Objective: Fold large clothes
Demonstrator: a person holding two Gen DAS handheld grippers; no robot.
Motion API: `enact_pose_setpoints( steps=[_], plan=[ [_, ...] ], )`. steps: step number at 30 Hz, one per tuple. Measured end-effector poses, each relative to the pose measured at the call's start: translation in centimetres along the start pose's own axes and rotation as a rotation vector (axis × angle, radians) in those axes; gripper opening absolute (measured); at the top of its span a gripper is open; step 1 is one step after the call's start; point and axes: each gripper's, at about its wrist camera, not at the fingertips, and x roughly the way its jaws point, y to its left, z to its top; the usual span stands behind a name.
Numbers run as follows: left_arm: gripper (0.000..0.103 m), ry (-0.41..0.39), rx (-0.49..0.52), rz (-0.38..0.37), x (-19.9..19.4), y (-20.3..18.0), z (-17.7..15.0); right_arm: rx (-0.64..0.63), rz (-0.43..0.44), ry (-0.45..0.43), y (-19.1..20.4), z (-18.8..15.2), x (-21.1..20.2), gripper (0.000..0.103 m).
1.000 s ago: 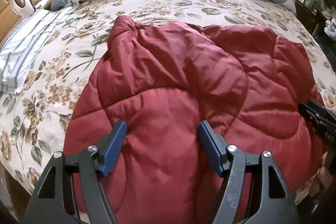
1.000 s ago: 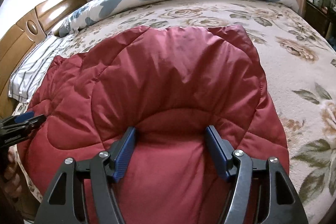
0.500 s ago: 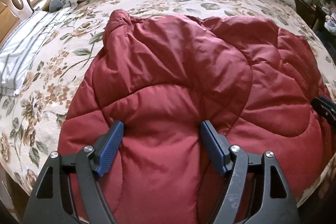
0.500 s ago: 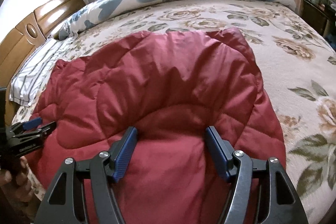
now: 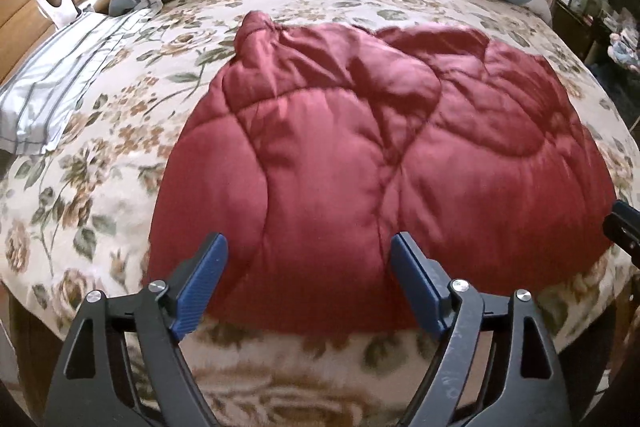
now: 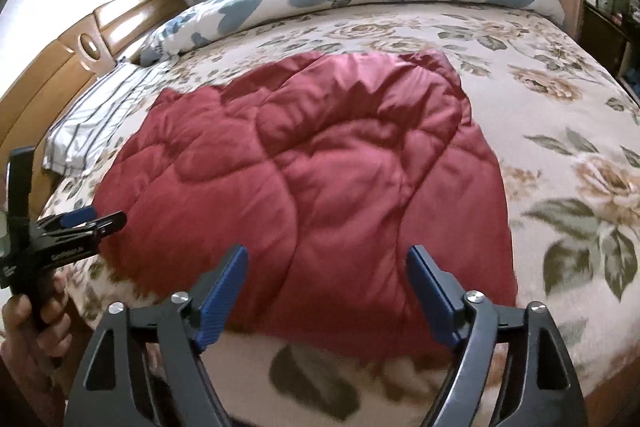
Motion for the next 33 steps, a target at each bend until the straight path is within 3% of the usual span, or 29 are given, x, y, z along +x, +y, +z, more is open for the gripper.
enact_pose_setpoints(
  steps=[8,18,33],
  plan=[
    [0.085,0.045,0.094,0.034,-1.7,-2.1,-2.1,-0.050,0.030,0.049,1.8,-2.4,-1.8,0.088],
    [0.086,0.011,0.080,0.033,-5.1,-1.8,-0.4,-0.055,0.045,-0.010,2.8,-0.5,-6.1,0.102],
    [0.086,0.047,0.059,0.052,-3.2,-1.7,0.7,-0.001,0.027,0.079,1.7,0.4,-2.1,0.102]
  ],
)
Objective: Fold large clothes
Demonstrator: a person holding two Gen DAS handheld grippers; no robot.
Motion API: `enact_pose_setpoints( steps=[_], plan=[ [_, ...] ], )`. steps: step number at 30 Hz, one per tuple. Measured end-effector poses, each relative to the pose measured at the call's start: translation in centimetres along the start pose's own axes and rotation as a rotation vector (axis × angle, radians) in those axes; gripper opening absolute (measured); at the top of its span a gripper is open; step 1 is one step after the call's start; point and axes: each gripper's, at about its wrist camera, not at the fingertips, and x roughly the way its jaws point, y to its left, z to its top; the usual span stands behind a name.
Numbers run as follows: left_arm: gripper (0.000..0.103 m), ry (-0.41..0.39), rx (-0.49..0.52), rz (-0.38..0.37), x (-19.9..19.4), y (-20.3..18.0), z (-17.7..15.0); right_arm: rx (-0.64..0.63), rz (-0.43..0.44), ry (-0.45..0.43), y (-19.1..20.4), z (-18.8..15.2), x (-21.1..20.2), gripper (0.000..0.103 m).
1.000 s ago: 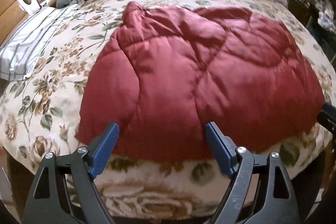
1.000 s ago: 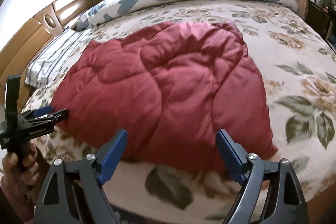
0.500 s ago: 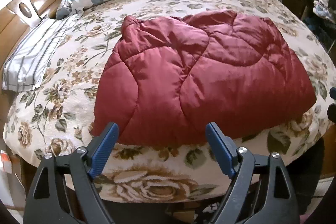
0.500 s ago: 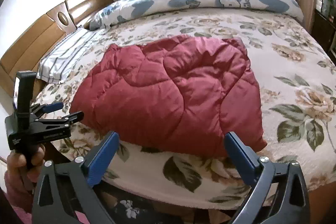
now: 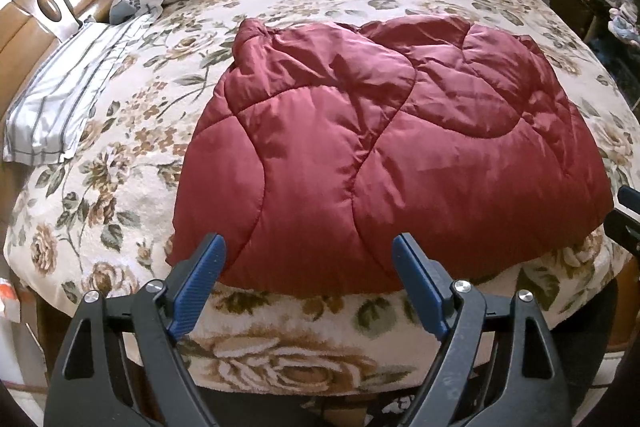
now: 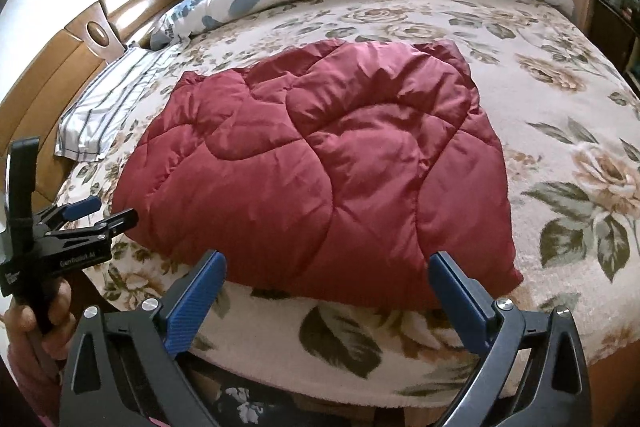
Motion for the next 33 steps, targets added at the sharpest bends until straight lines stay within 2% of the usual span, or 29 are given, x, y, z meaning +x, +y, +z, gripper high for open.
enact_pose_setpoints(
  steps=[33],
  plan=[
    [0.086,-0.025,0.017,0.013,0.4,-0.1,2.4,-0.062,-0.002,0.002,2.0,4.0,1.2,0.102]
  ],
)
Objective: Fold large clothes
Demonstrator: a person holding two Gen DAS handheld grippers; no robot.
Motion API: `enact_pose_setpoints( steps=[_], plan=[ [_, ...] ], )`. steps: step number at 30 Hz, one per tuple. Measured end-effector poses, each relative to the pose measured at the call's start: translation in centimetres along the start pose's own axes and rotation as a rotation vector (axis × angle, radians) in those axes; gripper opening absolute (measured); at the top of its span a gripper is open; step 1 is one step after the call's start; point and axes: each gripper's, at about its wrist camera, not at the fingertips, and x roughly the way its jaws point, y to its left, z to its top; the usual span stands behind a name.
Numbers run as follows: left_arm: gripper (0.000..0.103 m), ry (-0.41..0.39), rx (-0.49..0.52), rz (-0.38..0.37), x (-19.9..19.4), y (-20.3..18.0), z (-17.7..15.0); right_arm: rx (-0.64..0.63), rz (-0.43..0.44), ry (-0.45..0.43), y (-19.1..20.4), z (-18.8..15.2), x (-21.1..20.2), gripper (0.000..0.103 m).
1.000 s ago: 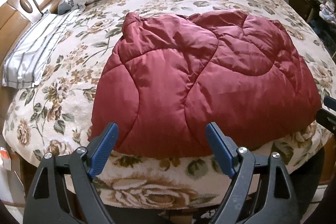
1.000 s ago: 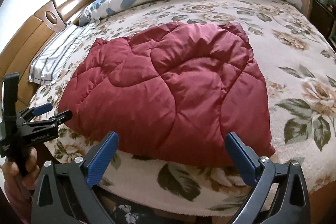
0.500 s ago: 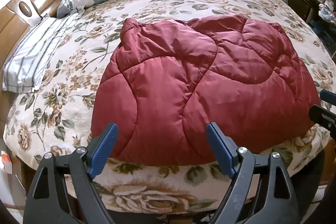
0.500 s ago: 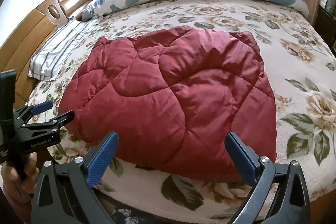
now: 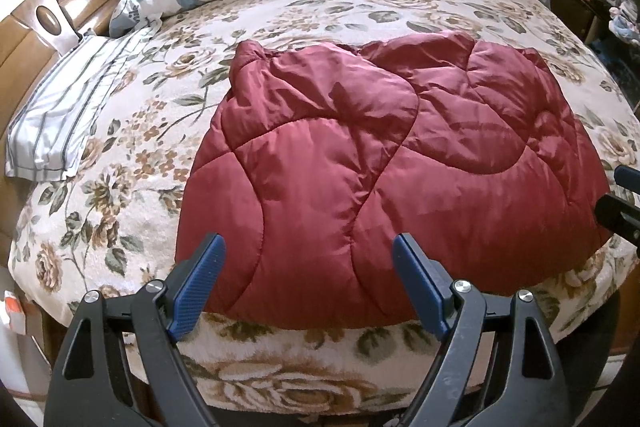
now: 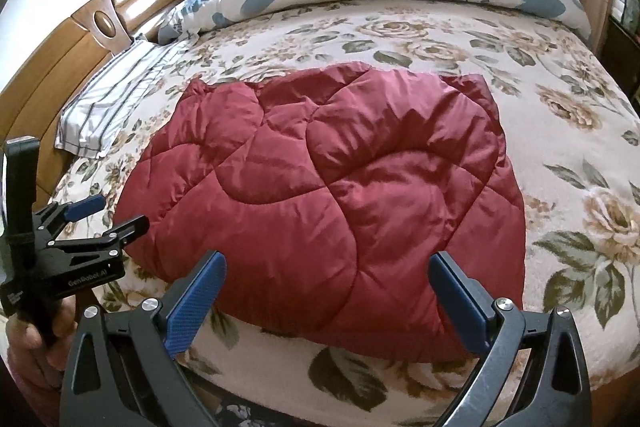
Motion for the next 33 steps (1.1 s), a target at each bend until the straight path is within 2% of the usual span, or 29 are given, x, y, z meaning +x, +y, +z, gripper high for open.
enact_pose_setpoints(
  steps=[33],
  plan=[
    [0.086,-0.012,0.001,0.006,0.76,-0.37,1.06,0.014,0.002,0.014,-0.60,0.50,0.74,0.102]
  ],
)
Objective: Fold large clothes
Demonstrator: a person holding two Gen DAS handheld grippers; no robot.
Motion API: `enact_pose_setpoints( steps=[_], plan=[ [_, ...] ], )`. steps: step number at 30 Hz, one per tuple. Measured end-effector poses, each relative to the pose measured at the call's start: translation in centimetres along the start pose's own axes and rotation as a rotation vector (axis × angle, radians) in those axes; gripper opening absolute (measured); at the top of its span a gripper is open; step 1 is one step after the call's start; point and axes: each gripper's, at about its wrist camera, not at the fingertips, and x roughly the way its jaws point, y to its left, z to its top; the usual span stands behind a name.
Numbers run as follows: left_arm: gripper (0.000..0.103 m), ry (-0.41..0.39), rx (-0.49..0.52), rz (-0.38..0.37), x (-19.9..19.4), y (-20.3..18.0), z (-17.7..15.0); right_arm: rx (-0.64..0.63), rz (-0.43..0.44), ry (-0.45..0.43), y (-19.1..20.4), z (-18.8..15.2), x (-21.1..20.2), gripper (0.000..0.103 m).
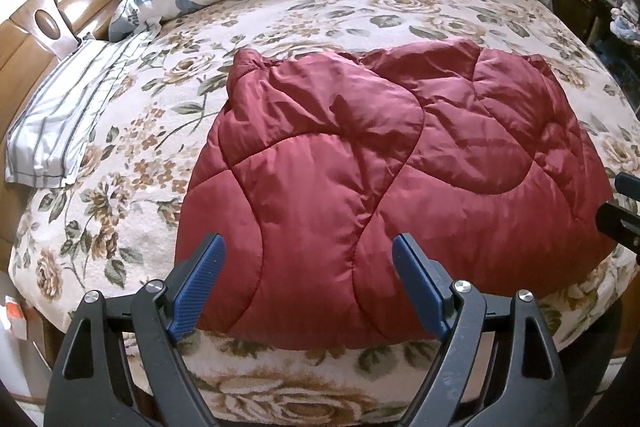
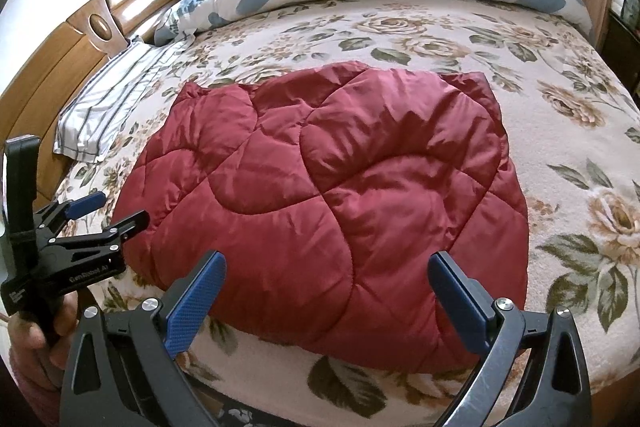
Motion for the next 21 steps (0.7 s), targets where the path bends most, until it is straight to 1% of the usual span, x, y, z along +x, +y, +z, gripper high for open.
enact_pose_setpoints(
  steps=[21],
  plan=[
    [0.086,-0.001,0.003,-0.001,-0.07,-0.17,0.46,0.009,-0.002,0.001,-0.45,0.48,-0.02,0.102]
  ],
)
